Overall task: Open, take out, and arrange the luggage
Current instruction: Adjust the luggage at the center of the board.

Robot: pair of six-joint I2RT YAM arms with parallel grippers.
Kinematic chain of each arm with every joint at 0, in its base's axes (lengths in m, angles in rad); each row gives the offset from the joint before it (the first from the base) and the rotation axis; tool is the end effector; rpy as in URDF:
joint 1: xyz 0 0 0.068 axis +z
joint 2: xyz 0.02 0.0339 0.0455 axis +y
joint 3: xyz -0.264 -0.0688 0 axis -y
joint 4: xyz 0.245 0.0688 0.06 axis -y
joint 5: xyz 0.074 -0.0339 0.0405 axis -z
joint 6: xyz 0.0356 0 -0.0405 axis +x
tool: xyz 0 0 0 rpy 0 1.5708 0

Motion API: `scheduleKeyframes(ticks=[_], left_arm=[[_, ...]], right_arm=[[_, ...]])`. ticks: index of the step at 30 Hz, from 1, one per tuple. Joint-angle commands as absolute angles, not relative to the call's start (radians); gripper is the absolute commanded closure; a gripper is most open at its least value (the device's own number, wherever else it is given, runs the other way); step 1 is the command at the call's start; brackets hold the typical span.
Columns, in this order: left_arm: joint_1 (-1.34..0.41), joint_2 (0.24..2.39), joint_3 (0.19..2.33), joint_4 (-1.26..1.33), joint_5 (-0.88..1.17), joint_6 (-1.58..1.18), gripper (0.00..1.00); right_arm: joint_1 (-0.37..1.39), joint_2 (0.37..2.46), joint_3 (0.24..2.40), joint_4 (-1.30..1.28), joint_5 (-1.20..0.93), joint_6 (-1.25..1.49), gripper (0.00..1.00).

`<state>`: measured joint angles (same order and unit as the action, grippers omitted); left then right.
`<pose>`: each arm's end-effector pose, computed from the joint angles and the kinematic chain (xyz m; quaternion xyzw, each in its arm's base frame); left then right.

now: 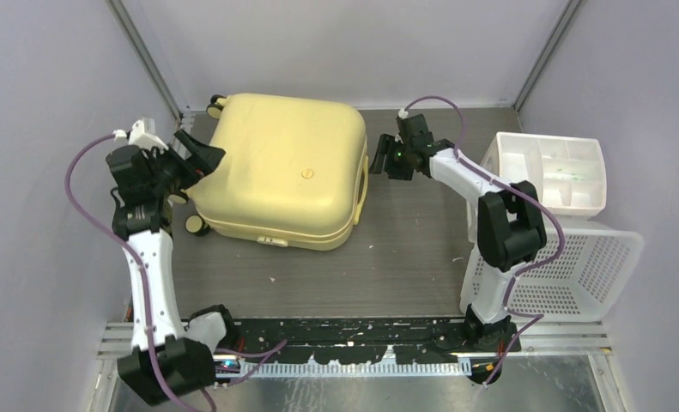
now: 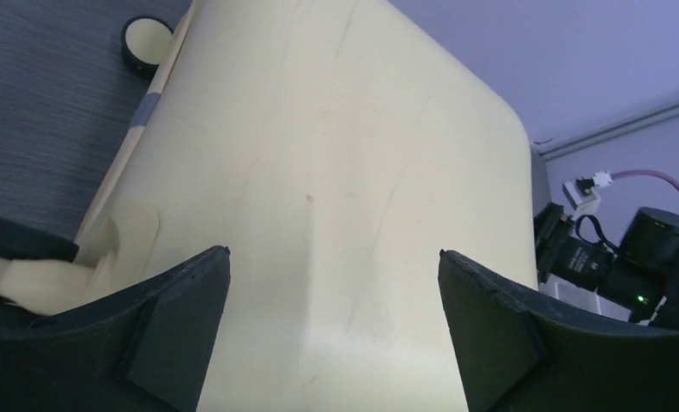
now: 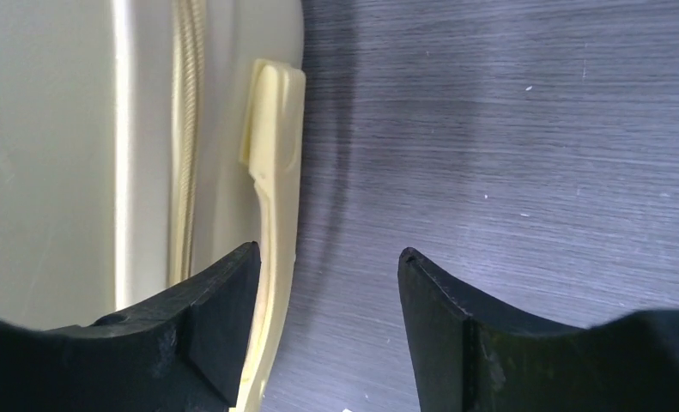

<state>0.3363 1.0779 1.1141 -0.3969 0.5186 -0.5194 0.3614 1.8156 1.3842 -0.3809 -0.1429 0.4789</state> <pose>0.2285 0.0612 0.3779 -0.1972 0.7838 -0.2603 0.5282 0.3787 0.1486 0.2424 0.0280 0.9265 0.2112 0.3101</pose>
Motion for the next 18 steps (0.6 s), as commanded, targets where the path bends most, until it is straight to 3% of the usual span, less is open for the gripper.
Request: scheduleKeyframes(ticks=[1,6,12,18], left_arm=[[0.343,0.915,1.032,-0.478,0.512,-0.544,0.07],[0.341,0.763,0.981,-0.618,0.482,-0.583,0.08],[0.333,0.747,1.035,-0.794,0.427,-0.674,0.09],[0.293,0.763,1.09,-0.935,0.295,-0.775,0.09]], right_arm=[[0.362,1.861,1.467,-0.385,-0.137,0.568,0.35],[0.363,1.903,1.48,-0.355,-0.2,0.61,0.35],[0.376,1.989,1.528,-0.393,-0.185,0.627,0.36],[0.377,2.026,1.54,-0.401,-0.137,0.623,0.51]])
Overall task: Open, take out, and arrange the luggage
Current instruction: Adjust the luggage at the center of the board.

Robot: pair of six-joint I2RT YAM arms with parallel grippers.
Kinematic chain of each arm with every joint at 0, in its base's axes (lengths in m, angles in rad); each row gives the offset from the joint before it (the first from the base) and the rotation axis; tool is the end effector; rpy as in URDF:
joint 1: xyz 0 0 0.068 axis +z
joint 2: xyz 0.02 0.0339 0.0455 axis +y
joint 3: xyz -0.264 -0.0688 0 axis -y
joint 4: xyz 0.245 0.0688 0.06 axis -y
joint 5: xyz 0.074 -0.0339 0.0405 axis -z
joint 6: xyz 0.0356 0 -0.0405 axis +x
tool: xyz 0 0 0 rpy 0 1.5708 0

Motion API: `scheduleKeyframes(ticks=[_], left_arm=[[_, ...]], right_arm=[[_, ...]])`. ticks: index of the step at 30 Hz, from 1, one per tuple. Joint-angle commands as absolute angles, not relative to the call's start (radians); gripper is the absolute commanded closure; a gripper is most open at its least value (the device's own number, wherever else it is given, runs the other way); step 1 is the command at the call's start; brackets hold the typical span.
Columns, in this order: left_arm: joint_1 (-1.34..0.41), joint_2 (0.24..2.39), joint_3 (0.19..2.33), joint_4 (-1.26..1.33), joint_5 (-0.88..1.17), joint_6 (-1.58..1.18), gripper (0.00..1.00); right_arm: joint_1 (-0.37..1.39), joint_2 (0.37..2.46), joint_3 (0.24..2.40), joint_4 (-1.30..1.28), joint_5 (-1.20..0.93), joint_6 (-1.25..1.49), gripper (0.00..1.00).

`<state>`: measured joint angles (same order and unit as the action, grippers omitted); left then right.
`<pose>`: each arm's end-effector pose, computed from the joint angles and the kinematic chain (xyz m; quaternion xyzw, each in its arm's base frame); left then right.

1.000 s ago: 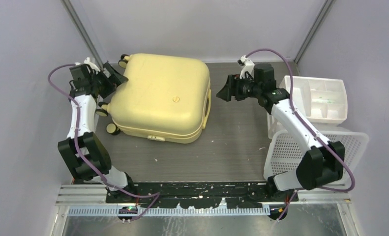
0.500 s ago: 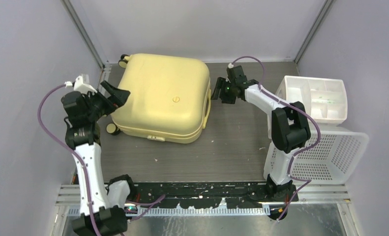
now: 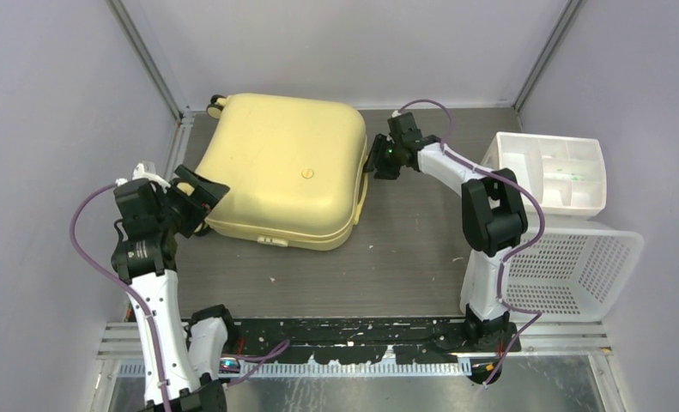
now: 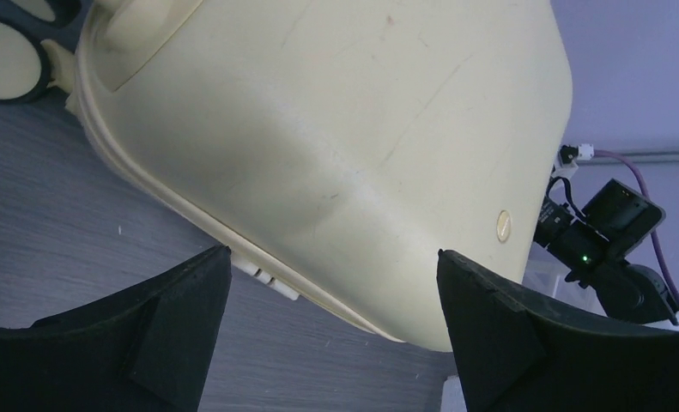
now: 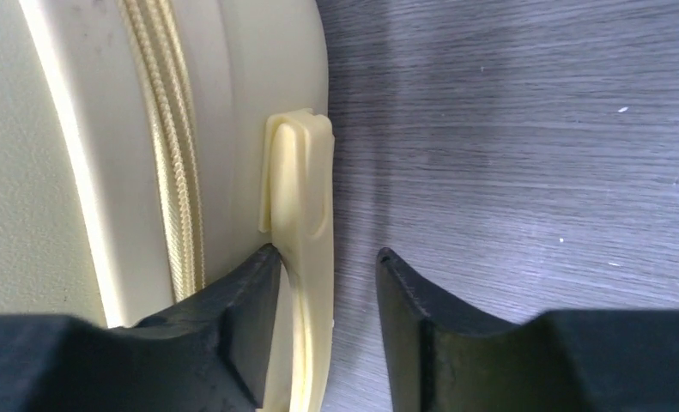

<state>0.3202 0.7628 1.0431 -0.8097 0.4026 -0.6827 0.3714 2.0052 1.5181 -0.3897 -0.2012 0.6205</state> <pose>0.1374 0.0309 0.3674 -0.3213 0.7931 -0.2585 0.4482 0.4124 0.1683 0.2076 0.0823 0.9326 0.2441 0.2526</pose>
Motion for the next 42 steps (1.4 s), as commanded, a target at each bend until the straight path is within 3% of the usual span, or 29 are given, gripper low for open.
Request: scheduleKeyframes(ticks=[1,5,12,19,31,33,35,37,39,42], left_arm=[[0.286,0.76,1.086,-0.959,0.238,-0.791,0.09],[0.276,0.738,1.052,-1.003,0.125,-0.829,0.08],[0.276,0.736,0.933,-0.839,0.243,-0.924,0.09],[0.276,0.786,0.903,-0.734,0.246,-0.931,0.1],[0.242,0.986,0.842,-0.435,0.339,-0.992,0.19],[0.218,1.038,0.859,-0.406,0.331,-0.987,0.2],[0.198,1.087,0.876,-0.382,0.32,-0.981,0.2],[0.186,1.133,0.891,-0.355,0.318,-0.972,0.2],[0.183,1.173,0.909,-0.327,0.32,-0.956,0.2],[0.183,1.215,0.943,-0.302,0.32,-0.925,0.2]], right_arm=[[0.376,2.017,1.533,-0.4,-0.127,0.619,0.55],[0.372,1.949,1.488,-0.384,-0.082,0.612,0.67],[0.365,1.916,1.412,-0.368,-0.124,0.633,0.81],[0.309,1.842,1.296,-0.357,-0.093,0.642,0.84],[0.298,1.564,1.005,-0.335,-0.142,0.64,0.84],[0.3,1.505,0.976,-0.323,-0.155,0.625,0.8],[0.301,1.449,0.979,-0.34,-0.149,0.602,0.7],[0.301,1.39,0.985,-0.362,-0.137,0.578,0.5],[0.301,1.341,0.996,-0.39,-0.119,0.549,0.37],[0.3,1.29,1.038,-0.455,-0.097,0.5,0.29]])
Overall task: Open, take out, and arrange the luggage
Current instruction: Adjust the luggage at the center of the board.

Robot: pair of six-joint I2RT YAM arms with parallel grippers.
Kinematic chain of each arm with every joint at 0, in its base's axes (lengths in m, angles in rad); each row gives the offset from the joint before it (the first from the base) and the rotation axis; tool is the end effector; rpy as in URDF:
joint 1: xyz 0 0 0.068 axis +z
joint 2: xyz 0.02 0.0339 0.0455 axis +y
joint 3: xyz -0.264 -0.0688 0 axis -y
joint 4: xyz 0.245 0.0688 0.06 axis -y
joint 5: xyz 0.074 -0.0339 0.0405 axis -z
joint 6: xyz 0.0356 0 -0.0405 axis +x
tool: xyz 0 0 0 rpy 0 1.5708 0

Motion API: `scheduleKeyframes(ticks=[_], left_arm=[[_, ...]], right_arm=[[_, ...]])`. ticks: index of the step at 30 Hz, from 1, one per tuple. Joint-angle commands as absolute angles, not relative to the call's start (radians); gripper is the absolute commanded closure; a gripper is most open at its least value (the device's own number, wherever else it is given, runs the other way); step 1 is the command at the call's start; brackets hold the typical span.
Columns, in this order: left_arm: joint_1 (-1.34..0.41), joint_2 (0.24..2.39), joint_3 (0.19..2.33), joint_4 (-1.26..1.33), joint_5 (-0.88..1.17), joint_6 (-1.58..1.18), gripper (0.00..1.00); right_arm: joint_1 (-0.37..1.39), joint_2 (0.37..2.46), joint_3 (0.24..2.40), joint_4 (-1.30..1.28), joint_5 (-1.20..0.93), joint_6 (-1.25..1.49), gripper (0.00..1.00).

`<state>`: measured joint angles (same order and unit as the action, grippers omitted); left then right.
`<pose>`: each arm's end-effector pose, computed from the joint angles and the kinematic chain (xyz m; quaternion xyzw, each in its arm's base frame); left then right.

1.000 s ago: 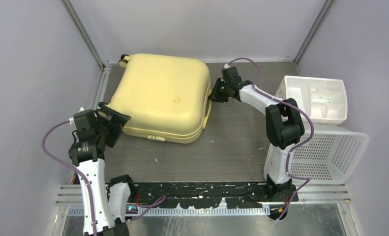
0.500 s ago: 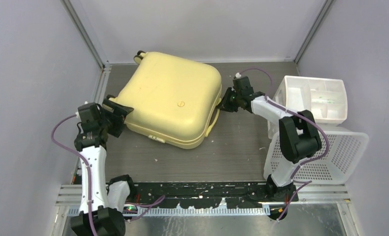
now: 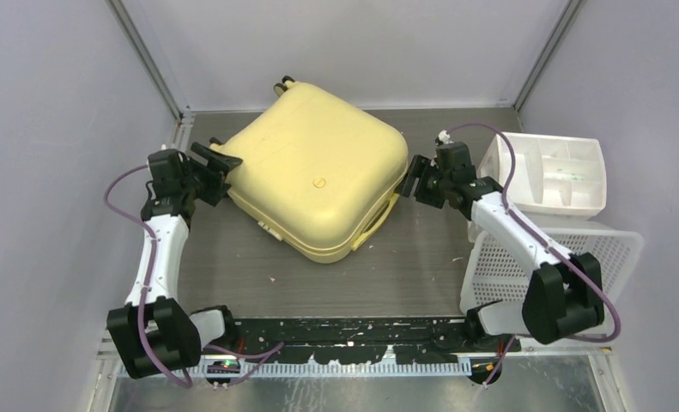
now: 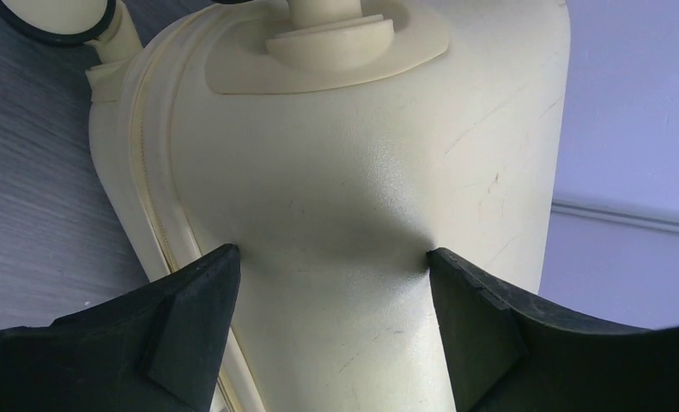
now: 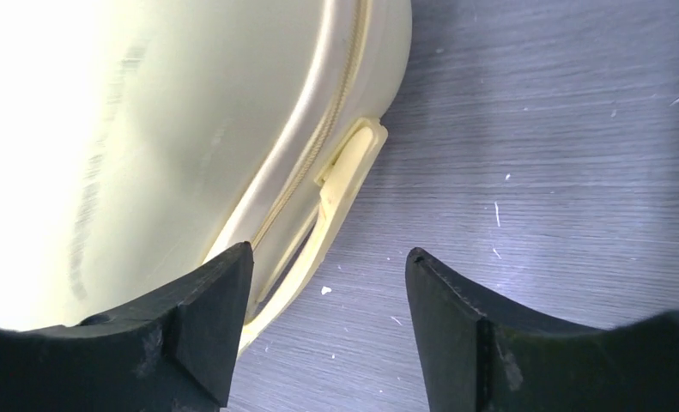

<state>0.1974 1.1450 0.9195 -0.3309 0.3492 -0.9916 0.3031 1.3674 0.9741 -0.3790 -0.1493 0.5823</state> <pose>0.2519 0.0380 0.3009 -0.4122 0.7604 -0.3250 0.3824 0.2792 0.0929 0.2574 0.0991 0.9139 0.2281 0.3208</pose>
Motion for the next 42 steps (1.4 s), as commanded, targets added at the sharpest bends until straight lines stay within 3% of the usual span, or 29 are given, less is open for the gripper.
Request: scheduleKeyframes(ticks=[1,5,8,9,19,26,30,35,42], left_arm=[[0.183,1.223,0.952,-0.299,0.321,-0.913,0.2],[0.183,1.226,0.987,-0.292,0.347,-0.83,0.19],[0.183,1.202,0.99,-0.27,0.41,-0.751,0.18],[0.183,1.19,0.99,-0.271,0.446,-0.716,0.18],[0.184,0.872,0.891,-0.511,0.474,-0.594,0.07],[0.183,0.83,0.739,-0.307,0.555,-0.787,0.03],[0.183,0.952,0.74,-0.148,0.664,-0.898,0.0],[0.183,1.032,0.787,-0.121,0.645,-0.894,0.0],[0.183,1.191,0.867,-0.108,0.672,-0.863,0.16]], right_arm=[[0.299,1.278,1.047,-0.465,-0.096,0.476,0.29],[0.281,1.231,1.142,-0.537,-0.263,0.296,0.22],[0.272,1.244,1.234,-0.549,-0.447,0.159,0.02],[0.272,1.264,1.263,-0.543,-0.474,0.153,0.01],[0.231,1.646,1.675,-0.531,-0.501,0.206,0.0],[0.181,1.898,1.924,-0.605,-0.585,0.19,0.0],[0.178,1.934,1.905,-0.583,-0.71,0.23,0.0],[0.178,1.899,1.757,-0.514,-0.82,0.294,0.0],[0.197,1.769,1.542,-0.453,-0.901,0.352,0.02]])
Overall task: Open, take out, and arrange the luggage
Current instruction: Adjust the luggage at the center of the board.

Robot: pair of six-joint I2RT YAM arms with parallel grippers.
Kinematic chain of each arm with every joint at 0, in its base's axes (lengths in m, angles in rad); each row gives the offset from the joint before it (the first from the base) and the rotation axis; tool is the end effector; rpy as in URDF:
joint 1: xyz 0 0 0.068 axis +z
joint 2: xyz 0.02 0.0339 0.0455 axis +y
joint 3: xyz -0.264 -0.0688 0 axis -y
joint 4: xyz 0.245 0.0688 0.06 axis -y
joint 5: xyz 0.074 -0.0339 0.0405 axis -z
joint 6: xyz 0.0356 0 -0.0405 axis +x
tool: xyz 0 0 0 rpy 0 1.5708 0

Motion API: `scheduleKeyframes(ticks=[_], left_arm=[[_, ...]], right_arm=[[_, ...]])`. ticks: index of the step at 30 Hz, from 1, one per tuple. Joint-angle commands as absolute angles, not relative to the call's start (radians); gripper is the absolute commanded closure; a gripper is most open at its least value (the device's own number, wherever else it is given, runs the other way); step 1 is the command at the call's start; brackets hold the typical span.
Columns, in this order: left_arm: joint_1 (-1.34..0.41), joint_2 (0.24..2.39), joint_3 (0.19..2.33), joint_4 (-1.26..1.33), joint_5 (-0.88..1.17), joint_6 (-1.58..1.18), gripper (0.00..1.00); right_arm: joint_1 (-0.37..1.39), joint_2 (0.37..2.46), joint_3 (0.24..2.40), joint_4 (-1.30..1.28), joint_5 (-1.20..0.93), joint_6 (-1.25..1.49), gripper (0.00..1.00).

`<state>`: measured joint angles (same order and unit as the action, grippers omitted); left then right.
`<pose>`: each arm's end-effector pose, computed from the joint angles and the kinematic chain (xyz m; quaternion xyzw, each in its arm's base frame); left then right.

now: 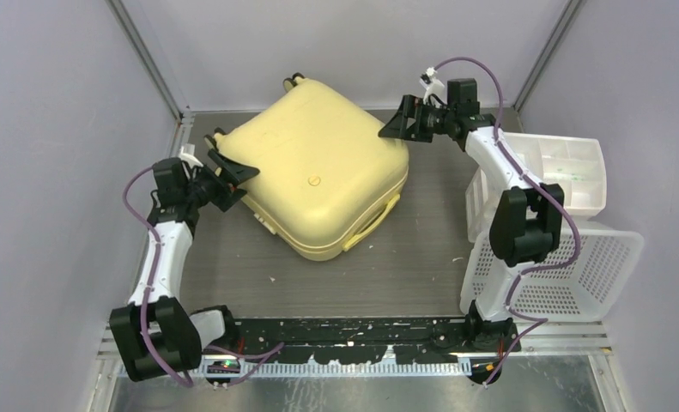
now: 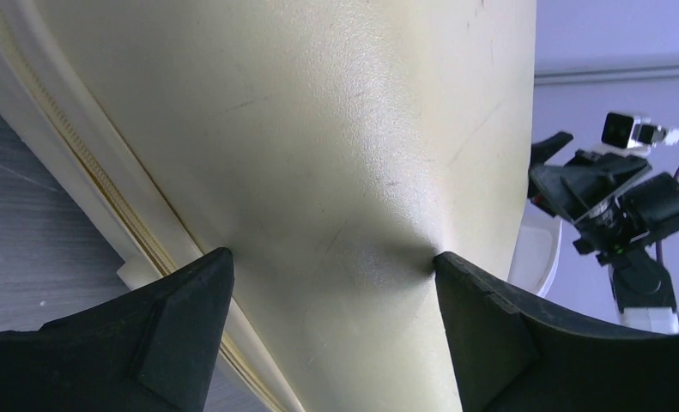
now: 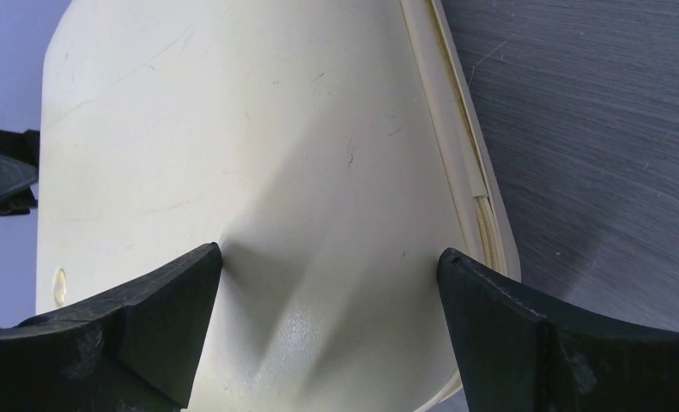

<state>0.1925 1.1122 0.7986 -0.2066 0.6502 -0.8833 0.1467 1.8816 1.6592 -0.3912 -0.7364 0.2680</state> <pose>0.2431 0.0254 0.2809 -0.2825 0.7861 -0.4209 0.3536 0.4268 0.0872 0.3115 -0.1153 0.8367 0.4011 0.3547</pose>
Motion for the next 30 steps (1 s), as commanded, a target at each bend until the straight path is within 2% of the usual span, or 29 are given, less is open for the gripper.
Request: scheduleKeyframes(ticks=[1,12,19,25,30], left_arm=[[0.183,1.212,0.881,-0.107,0.677,-0.856,0.16],[0.178,1.469,1.097,-0.104,0.75,-0.781,0.17],[0.171,1.603,1.266,-0.174,0.752,-0.733,0.17],[0.185,1.487,1.376,-0.388,0.605,-0.569,0.16],[0.182,1.264,1.291,-0.452,0.555,-0.564,0.15]], right_arm=[[0.204,1.745,1.505,-0.438,-0.904,0.364,0.02],[0.381,1.467,1.179,-0.364,-0.795,0.395,0.04],[0.373,1.347,1.2,-0.505,-0.705,0.151,0.0],[0.272,1.173,1.176,-0.654,-0.876,-0.173,0.0],[0.244,1.087,1.101,-0.698,-0.966,-0.338,0.0]])
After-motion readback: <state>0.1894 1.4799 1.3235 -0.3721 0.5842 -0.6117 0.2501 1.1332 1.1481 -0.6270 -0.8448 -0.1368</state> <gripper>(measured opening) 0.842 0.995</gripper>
